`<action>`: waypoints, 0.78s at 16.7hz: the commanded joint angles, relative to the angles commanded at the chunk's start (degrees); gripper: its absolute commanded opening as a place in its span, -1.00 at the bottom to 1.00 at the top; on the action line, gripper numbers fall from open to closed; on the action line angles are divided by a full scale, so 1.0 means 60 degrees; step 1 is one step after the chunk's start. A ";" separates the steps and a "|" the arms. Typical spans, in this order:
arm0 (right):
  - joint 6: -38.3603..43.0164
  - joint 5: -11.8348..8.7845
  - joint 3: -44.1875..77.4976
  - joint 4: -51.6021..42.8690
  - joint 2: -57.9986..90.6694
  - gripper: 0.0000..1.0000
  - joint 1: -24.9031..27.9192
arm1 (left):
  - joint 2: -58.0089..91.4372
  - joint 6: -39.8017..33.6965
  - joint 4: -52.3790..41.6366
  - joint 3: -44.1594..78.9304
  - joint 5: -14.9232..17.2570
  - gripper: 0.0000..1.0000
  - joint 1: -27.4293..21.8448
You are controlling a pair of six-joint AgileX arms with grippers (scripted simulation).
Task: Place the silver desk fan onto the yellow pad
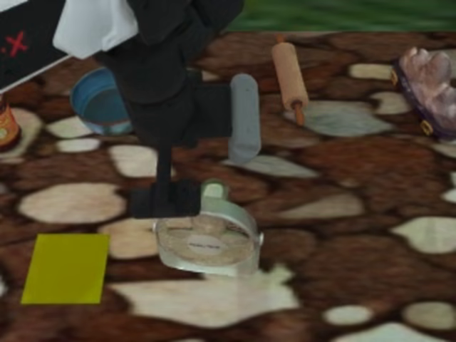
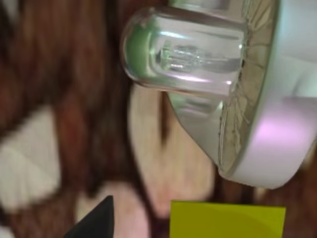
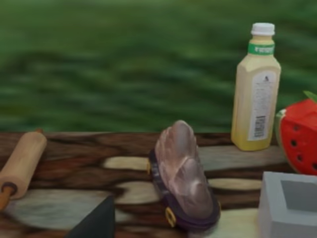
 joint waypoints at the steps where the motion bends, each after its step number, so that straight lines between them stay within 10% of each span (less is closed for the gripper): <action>1: 0.0000 0.0000 0.0000 0.0000 0.0000 1.00 0.0000 | 0.0458 0.0225 -0.0320 0.0414 0.0004 1.00 -0.0168; 13: 0.0000 0.0000 0.0000 0.0000 0.0000 1.00 0.0000 | 0.1287 0.0675 -0.0294 0.0526 0.0019 1.00 -0.0479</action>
